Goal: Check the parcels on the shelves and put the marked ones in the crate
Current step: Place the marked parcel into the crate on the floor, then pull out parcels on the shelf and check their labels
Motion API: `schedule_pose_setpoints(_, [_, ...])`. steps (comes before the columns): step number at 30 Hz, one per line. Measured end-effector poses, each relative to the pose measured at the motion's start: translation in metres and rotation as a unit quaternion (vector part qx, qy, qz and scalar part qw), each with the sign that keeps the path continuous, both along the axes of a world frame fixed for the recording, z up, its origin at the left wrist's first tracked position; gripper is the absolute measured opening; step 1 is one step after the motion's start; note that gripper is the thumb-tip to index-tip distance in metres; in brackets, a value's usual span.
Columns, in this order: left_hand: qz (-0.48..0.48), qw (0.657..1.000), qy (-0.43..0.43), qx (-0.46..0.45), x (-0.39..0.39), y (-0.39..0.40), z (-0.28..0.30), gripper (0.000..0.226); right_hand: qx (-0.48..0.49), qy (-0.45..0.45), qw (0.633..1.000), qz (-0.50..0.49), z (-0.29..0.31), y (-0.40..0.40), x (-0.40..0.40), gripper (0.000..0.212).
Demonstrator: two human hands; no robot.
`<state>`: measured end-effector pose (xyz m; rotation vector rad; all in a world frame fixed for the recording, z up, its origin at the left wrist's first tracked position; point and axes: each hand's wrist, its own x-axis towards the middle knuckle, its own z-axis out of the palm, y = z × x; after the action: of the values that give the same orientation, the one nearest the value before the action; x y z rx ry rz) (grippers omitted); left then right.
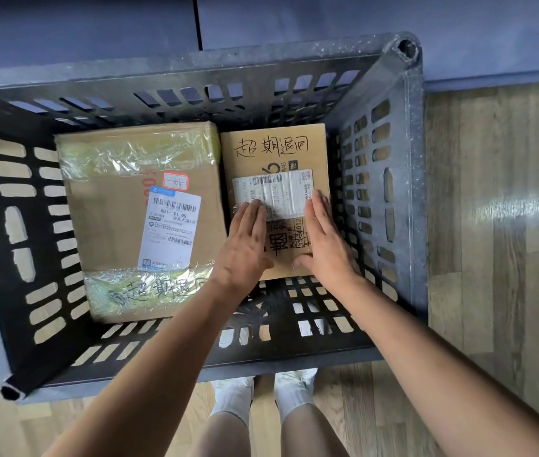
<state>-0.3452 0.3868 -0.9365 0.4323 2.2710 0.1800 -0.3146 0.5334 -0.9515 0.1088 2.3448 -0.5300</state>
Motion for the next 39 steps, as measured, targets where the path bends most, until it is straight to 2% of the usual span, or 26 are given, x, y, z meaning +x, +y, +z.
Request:
schedule_pose_setpoints(3, [-0.003, 1.0, 0.016, -0.008, 0.0, 0.0, 0.0, 0.092, -0.004, 0.003, 1.0, 0.003, 0.001, 0.002, 0.0, 0.108])
schedule_pose_setpoints(7, [-0.057, 0.995, 0.062, -0.055, 0.005, -0.001, -0.003, 0.089, -0.014, 0.01, 1.0, -0.004, 0.003, 0.006, 0.002, 0.106])
schedule_pose_setpoints(10, [-0.05, 0.996, 0.057, -0.056, 0.007, 0.0, -0.008, 0.087, -0.019, 0.014, 1.0, -0.002, 0.002, 0.008, 0.001, 0.105])
schedule_pose_setpoints(12, [-0.01, 0.998, 0.054, -0.01, 0.007, -0.001, -0.007, 0.089, -0.025, 0.013, 1.0, -0.011, 0.008, 0.005, -0.001, 0.104])
schedule_pose_setpoints(15, [0.081, 0.994, 0.026, 0.07, 0.004, -0.007, 0.009, 0.088, -0.057, 0.01, 0.994, -0.088, 0.029, 0.002, -0.003, 0.099])
schedule_pose_setpoints(18, [0.111, 0.988, 0.012, 0.108, 0.001, -0.017, 0.044, 0.085, -0.081, 0.035, 0.99, -0.108, 0.062, -0.002, 0.005, 0.094])
schedule_pose_setpoints(26, [0.097, 0.982, 0.071, 0.147, -0.024, -0.049, 0.196, 0.086, -0.093, 0.101, 0.984, -0.115, 0.2, 0.008, -0.01, 0.087])
schedule_pose_setpoints(29, [0.079, 0.98, 0.119, 0.138, -0.037, -0.061, 0.281, 0.086, -0.087, 0.142, 0.977, -0.137, 0.275, 0.017, -0.022, 0.084])
schedule_pose_setpoints(32, [0.017, 0.971, 0.207, 0.122, -0.048, -0.071, 0.361, 0.073, -0.084, 0.177, 0.972, -0.133, 0.349, 0.025, -0.028, 0.075])
schedule_pose_setpoints(35, [-0.029, 0.956, 0.272, 0.105, -0.058, -0.076, 0.429, 0.073, -0.067, 0.211, 0.969, -0.11, 0.424, 0.028, -0.032, 0.068])
schedule_pose_setpoints(39, [-0.098, 0.903, 0.39, 0.152, -0.07, -0.065, 0.539, 0.067, -0.056, 0.304, 0.947, -0.085, 0.53, 0.024, -0.042, 0.062])
